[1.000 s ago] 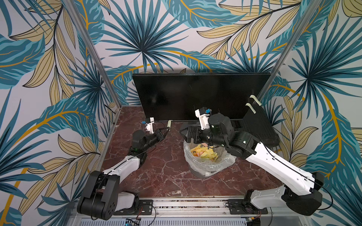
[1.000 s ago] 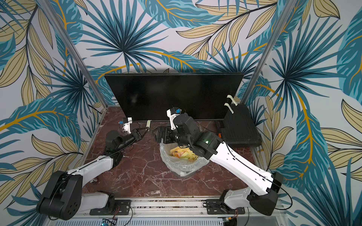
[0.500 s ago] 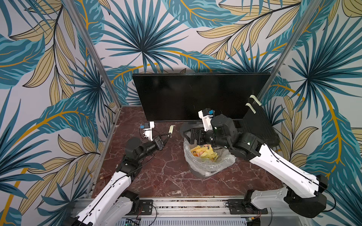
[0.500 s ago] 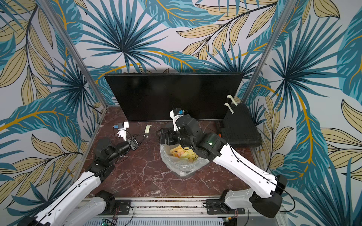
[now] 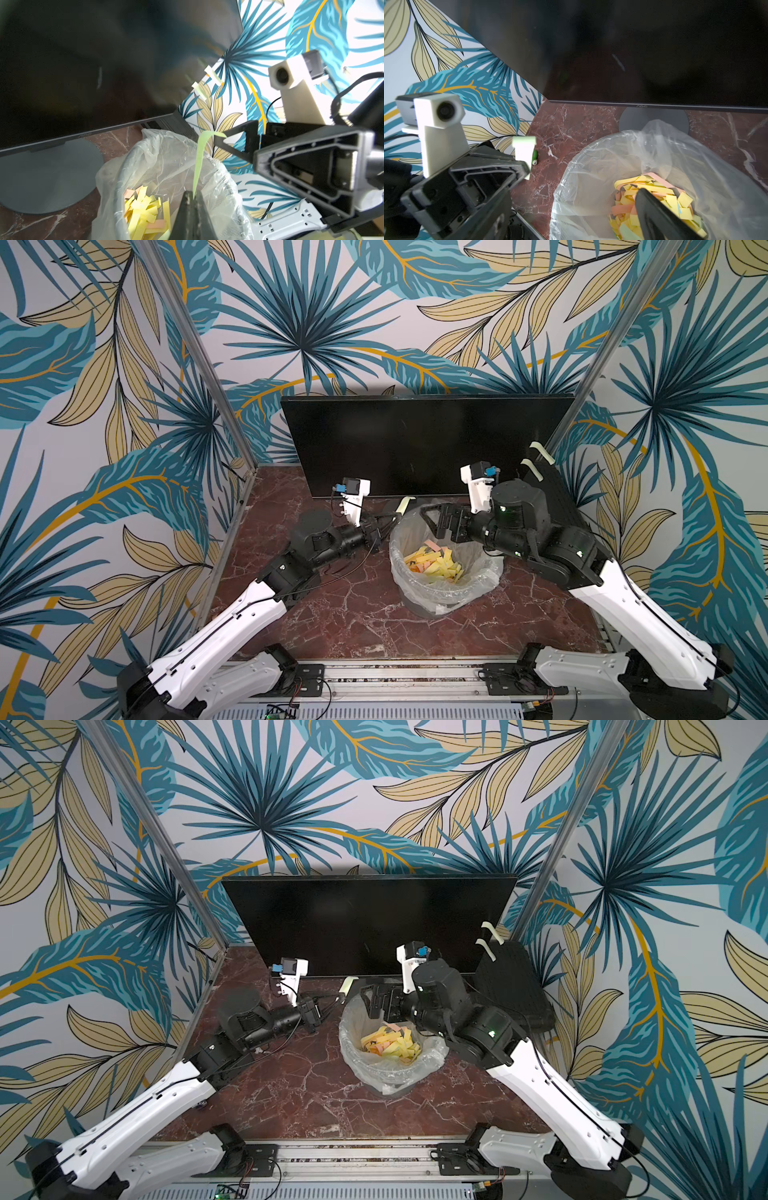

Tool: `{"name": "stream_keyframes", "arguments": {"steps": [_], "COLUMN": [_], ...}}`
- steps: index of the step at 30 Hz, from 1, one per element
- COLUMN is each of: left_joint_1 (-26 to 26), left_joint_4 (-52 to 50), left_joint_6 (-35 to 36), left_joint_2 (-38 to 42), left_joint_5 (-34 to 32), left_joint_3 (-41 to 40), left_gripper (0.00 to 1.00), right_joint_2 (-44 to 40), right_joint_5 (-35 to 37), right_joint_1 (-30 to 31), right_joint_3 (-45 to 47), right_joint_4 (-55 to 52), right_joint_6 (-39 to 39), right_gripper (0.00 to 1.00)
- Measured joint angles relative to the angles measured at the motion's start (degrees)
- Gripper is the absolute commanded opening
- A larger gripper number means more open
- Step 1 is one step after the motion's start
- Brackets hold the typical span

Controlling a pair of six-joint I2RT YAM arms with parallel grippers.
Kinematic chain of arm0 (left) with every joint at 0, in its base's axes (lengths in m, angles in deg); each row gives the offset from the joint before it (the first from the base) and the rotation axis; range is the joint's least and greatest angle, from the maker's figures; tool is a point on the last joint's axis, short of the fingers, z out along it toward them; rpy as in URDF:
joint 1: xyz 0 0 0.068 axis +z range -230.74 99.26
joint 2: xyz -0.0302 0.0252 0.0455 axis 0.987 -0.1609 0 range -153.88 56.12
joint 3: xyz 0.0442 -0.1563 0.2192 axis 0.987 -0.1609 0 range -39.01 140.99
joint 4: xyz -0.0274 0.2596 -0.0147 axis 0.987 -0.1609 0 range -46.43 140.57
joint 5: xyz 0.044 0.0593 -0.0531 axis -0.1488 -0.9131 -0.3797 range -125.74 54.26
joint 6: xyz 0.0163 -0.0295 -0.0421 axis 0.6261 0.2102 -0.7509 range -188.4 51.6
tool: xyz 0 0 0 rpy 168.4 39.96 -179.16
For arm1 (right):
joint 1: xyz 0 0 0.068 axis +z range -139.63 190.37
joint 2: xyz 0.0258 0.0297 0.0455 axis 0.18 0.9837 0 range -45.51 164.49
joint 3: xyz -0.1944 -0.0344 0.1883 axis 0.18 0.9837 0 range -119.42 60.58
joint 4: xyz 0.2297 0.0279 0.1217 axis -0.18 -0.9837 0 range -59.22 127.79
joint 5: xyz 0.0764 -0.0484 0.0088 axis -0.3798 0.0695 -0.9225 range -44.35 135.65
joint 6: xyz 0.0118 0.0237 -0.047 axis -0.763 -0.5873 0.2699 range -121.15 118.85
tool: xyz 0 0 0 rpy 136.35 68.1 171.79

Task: Remove the sticky note from the monitor
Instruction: Place the sticky note in the trash bin.

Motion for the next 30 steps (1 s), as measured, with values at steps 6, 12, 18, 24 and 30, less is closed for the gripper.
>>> {"name": "stream_keyframes", "arguments": {"steps": [6, 12, 18, 24, 30], "left_joint_1": [-7.28, -13.29, -16.5, -16.81, -16.96], "left_joint_4": [-3.78, -9.88, -16.55, -22.84, -26.49], "left_joint_6": [4.7, 9.9, 14.1, 16.83, 18.97], "left_joint_2": [-7.8, -14.99, -18.51, -20.17, -20.68], "left_joint_5": [-4.11, -8.76, -13.42, -17.14, -19.12], "left_joint_3": [7.08, 13.66, 16.85, 19.02, 19.76], "left_gripper": [0.0, 0.0, 0.0, 0.24, 0.56], "right_joint_2": [-7.69, -12.41, -14.93, -15.61, -15.61], "right_joint_5": [0.15, -0.5, -3.02, -7.13, -10.27], "right_joint_1": [-6.4, -13.33, -18.21, -20.68, -21.14], "right_joint_3": [5.95, 10.45, 14.75, 19.63, 22.88], "right_joint_4": [-2.21, -5.11, -6.01, -5.2, -3.54], "right_joint_6": [-1.22, -2.25, -3.58, -6.08, -7.78], "right_gripper": [0.98, 0.98, 0.99, 0.99, 0.99]}}
